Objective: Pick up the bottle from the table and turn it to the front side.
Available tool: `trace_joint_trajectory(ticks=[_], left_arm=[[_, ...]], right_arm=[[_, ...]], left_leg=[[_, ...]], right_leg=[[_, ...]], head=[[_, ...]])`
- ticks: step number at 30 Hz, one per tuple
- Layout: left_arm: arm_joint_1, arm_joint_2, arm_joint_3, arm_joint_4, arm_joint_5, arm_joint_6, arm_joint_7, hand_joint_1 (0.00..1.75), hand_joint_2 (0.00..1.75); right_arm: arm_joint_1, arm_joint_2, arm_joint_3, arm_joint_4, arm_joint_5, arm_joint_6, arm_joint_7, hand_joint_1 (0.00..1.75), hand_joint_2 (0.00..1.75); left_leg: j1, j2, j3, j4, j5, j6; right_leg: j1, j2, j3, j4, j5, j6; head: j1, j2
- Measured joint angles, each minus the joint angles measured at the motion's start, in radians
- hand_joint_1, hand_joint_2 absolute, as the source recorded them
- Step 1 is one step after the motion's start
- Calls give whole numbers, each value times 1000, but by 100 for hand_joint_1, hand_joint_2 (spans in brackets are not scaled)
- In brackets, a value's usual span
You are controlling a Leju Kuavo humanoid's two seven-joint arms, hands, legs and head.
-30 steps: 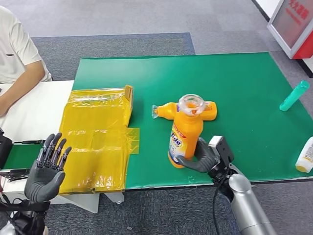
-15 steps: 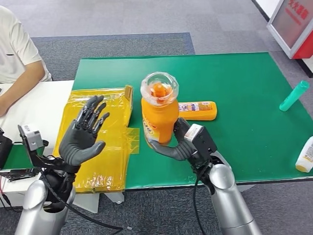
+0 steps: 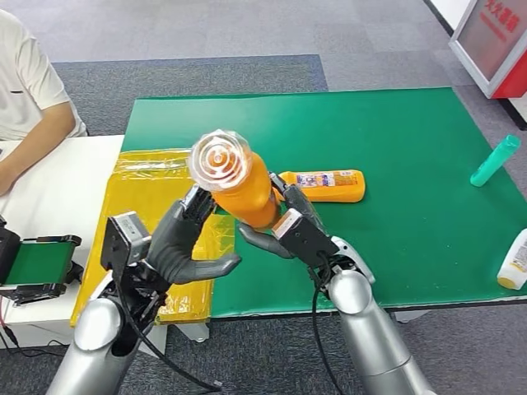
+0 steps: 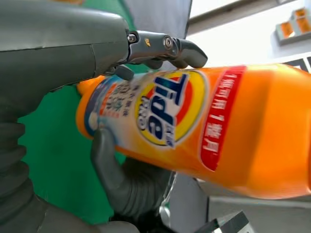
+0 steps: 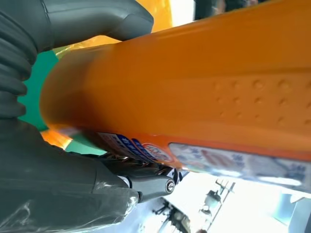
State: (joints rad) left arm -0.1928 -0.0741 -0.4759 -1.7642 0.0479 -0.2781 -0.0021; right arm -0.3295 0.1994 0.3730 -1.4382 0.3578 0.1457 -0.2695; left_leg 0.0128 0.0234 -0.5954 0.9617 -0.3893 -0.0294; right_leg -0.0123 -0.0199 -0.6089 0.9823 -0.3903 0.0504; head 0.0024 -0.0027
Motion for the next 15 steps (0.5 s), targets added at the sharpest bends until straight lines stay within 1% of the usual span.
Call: trace_joint_trajectory(ticks=[6, 10, 15], left_arm=[[-25, -14, -9, -1, -66, 14, -11, 0, 175], [-46, -31, -16, -20, -193, 36, -48, 0, 175], [-90, -71, -24, -67, -333, 63, -76, 0, 175]], right_arm=[[2, 0, 5, 0, 17, -6, 6, 175, 175], [10, 0, 15, 0, 42, 0, 14, 175, 175], [19, 0, 20, 6, 58, 4, 23, 175, 175]], left_leg=[[0, 0, 0, 0, 0, 0], [0, 0, 0, 0, 0, 0], [0, 0, -1, 0, 0, 0]], right_leg=[[0, 0, 0, 0, 0, 0], [0, 0, 0, 0, 0, 0], [0, 0, 0, 0, 0, 0]], head=[[0, 0], [0, 0], [0, 0]])
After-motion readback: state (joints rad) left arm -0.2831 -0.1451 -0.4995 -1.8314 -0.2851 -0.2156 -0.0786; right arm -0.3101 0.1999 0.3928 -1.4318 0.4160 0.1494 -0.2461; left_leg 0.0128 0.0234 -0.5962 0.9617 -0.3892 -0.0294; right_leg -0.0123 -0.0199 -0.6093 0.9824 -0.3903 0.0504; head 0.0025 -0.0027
